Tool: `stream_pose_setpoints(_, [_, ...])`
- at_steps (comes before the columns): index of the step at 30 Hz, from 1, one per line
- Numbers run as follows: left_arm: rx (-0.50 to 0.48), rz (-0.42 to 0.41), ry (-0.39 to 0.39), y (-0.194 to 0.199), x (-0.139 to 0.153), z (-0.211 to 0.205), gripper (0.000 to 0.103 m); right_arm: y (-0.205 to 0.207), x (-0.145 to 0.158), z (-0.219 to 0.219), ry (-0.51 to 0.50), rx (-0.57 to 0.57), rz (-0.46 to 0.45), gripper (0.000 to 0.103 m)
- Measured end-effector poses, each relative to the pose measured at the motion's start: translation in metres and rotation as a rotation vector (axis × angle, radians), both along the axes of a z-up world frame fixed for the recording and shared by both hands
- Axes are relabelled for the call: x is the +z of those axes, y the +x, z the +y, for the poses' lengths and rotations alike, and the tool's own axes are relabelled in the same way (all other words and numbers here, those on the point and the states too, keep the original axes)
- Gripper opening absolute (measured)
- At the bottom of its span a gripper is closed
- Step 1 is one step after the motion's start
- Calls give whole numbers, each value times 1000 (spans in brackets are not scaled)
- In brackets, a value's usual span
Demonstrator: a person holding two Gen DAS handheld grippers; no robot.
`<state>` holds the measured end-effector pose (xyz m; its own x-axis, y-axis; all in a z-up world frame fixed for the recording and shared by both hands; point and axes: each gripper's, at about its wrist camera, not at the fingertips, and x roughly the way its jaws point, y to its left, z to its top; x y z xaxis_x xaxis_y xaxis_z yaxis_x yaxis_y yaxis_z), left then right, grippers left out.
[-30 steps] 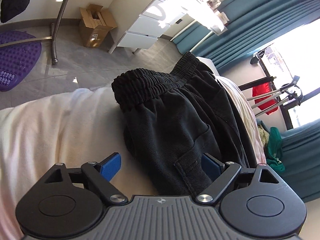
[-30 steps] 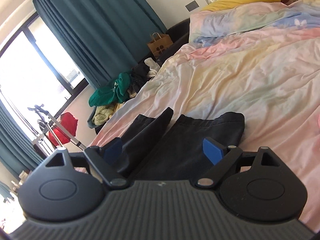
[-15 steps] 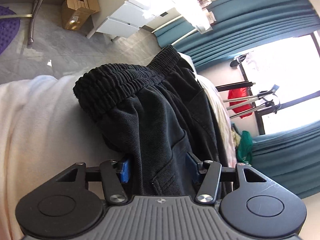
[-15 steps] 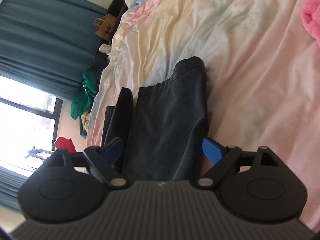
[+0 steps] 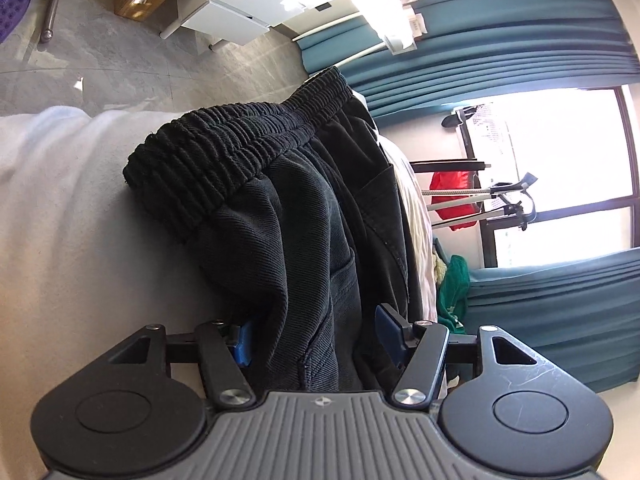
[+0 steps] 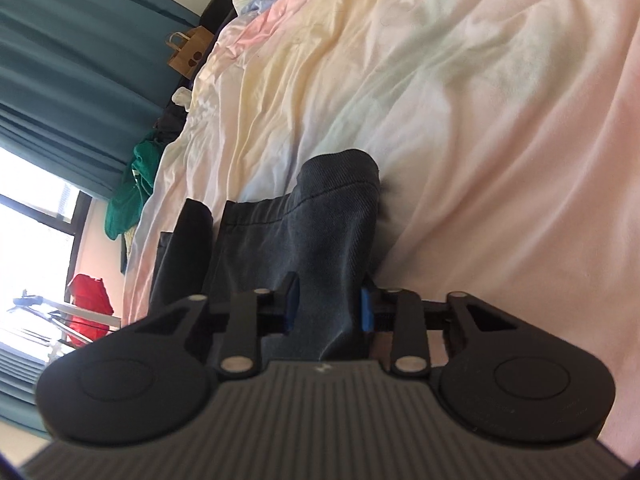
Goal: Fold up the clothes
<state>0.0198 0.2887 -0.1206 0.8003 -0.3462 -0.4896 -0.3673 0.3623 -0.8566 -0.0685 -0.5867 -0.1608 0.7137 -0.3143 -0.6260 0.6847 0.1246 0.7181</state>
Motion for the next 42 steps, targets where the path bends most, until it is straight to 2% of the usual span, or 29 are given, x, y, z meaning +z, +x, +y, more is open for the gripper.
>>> stream_pose_setpoints(4, [4, 8, 6, 0, -2, -1, 55, -6, 11, 4, -72, -7, -39, 5])
stream_pose_setpoints(7, [-5, 63, 9, 3, -8, -1, 52, -6, 27, 11, -160, 5, -55, 5])
stream_pose_setpoints(10, [16, 110, -30, 2, -15, 1, 52, -7, 42, 17, -238, 17, -66, 5])
stream_pose_setpoints(11, [24, 113, -41, 1, -17, 2, 53, -8, 44, 19, -249, 21, -65, 5])
stream_pose_setpoints(13, [39, 117, -62, 0, -19, 3, 63, -11, 47, 20, -256, 27, -66, 5])
stream_pose_setpoints(16, [33, 108, -90, 7, -23, 2, 63, -17, 46, 21, -238, 26, -62, 5])
stream_pose_setpoints(18, [27, 105, -77, 13, -24, -2, 59, -19, 45, 21, -228, 23, -57, 5])
stream_pose_setpoints(19, [20, 100, -71, 16, -23, -4, 52, -18, 45, 21, -231, 25, -54, 5])
stream_pose_setpoints(21, [2, 68, -45, 19, -18, -7, 49, -17, 46, 22, -244, 28, -42, 5])
stream_pose_setpoints(23, [-9, 39, -7, 21, -13, -9, 34, -15, 46, 23, -258, 31, -28, 5])
stream_pose_setpoints(24, [-10, 32, 5, 21, -11, -9, 20, -14, 46, 23, -265, 32, -21, 5])
stream_pose_setpoints(27, [2, 26, -3, 20, -11, -7, 11, -13, 47, 25, -279, 32, -12, 5])
stream_pose_setpoints(30, [31, -4, 4, 16, -5, -6, 8, -16, 49, 26, -280, 16, -20, 5])
stream_pose_setpoints(34, [112, -121, 15, -4, 14, -3, 7, -24, 56, 28, -292, -3, -65, 5])
stream_pose_setpoints(39, [217, -240, -84, -48, 28, 9, 7, -42, 68, 33, -302, -35, -105, 5])
stream_pose_setpoints(42, [205, -260, -37, -59, 44, 12, 7, -49, 76, 35, -313, -38, -115, 5])
